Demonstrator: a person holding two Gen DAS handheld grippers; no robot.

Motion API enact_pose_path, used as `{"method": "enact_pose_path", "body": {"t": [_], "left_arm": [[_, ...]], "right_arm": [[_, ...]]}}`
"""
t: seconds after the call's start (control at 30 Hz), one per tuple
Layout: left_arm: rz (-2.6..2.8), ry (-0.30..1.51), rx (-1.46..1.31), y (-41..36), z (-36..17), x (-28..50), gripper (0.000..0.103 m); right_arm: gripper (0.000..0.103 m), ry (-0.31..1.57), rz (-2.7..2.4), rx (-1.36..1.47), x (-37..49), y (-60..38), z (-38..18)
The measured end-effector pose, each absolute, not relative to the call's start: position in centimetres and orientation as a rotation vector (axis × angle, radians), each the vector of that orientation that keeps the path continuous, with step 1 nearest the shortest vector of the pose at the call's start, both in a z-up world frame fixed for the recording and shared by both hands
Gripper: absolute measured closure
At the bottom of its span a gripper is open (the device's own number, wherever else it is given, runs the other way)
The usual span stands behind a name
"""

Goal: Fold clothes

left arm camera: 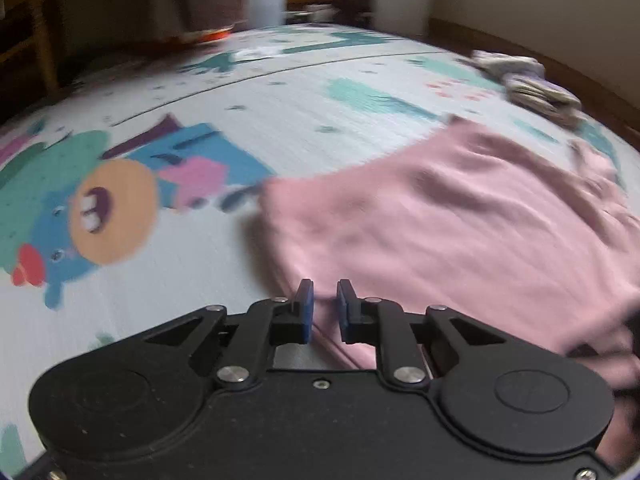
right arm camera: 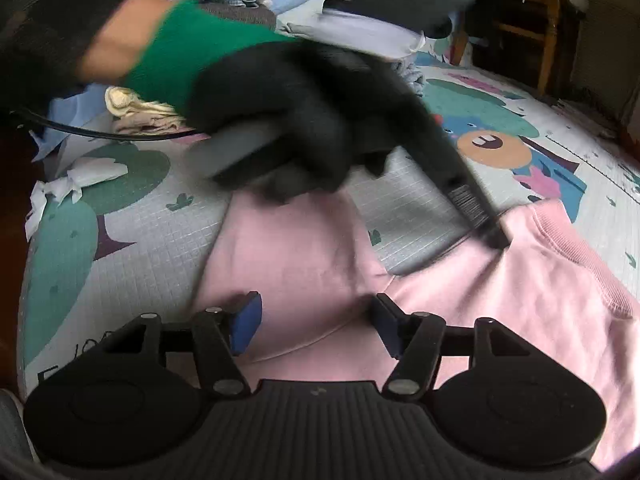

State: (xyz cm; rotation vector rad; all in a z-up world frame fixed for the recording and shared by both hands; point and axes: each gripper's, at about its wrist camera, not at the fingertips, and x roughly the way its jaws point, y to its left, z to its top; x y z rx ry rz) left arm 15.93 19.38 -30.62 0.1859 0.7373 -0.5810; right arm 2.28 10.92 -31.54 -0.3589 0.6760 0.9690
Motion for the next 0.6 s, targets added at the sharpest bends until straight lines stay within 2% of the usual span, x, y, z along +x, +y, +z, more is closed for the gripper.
{"method": "enact_pose_path", "body": {"t": [0.1, 0.23, 0.4, 0.47, 0.5, 0.53, 0.6], "left_arm": [[-0.568, 0.756, 0.179, 19.0, -30.7, 18.5, 0.088], [-0.536, 0.79, 0.153, 19.0, -30.5, 20.0, 0.095], [-0.547, 0.732, 0.101, 18.8, -28.2, 19.4, 0.095], [-0.529, 0.751, 0.13, 18.3, -28.9, 20.4, 0.094], [-0.49, 0.79, 0.168, 17.9, -29.8, 21.1, 0.091], [-0.456, 0.816, 0.179, 17.7, -30.3, 21.7, 0.081], [-0.417, 0.849, 0.122, 17.8, -29.6, 22.6, 0.079]], "right_arm": [[0.04, 0.67, 0.957, -0.352, 2.0, 11.0, -31.6], [0.039, 0.665, 0.938, -0.34, 1.5, 11.1, -31.7], [0.039, 0.667, 0.941, -0.364, 1.3, 11.4, -31.4], [0.039, 0.667, 0.956, -0.409, 1.2, 11.5, -30.9], [0.039, 0.667, 0.963, -0.431, 1.1, 11.5, -30.6], [0.039, 0.667, 0.971, -0.454, 1.1, 11.6, -30.4], [0.044, 0.666, 0.985, -0.5, 1.0, 11.7, -29.8]]}}
